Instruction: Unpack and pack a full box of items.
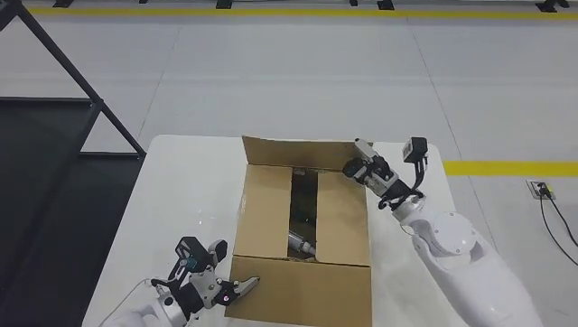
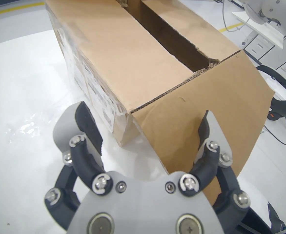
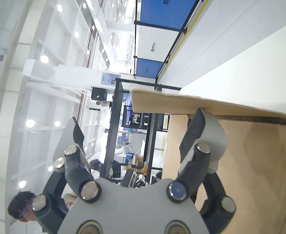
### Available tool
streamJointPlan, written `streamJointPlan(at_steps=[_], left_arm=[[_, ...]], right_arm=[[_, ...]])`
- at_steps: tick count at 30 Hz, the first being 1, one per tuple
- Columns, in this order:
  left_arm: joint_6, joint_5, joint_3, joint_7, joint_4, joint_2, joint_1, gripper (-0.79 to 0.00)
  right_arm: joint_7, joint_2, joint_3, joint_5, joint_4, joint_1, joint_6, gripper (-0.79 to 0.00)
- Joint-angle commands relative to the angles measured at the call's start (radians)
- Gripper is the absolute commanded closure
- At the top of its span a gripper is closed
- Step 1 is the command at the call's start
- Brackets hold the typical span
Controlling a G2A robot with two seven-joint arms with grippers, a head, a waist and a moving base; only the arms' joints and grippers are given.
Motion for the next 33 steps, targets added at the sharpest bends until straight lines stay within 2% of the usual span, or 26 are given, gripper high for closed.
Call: streamJointPlan(at_steps=[1, 7, 9, 20, 33], left_arm=[[0.000, 0.000, 0.000, 0.000, 0.000, 0.000, 0.000, -0.785], [0.000, 0.000, 0.000, 0.000, 0.000, 0.000, 0.000, -0.785], [0.000, 0.000, 0.000, 0.000, 0.000, 0.000, 0.000, -0.785], [0.000, 0.000, 0.000, 0.000, 0.000, 0.000, 0.000, -0.785], [0.000, 0.000, 0.000, 0.000, 0.000, 0.000, 0.000, -0.785]], right_arm=[[-0.064, -0.014, -0.027, -0.031, 0.017, 0.030, 0.023, -0.785], [-0.226, -0.062, -0.094, -0.059, 0.110, 0.125, 0.096, -0.785], [-0.247, -0.077, -0.112, -0.055, 0.146, 0.153, 0.110, -0.785], [-0.207, -0.134, -0.164, -0.047, 0.296, 0.245, 0.196, -0.785], [-0.131, -0.166, -0.163, -0.071, 0.362, 0.264, 0.249, -0.785]])
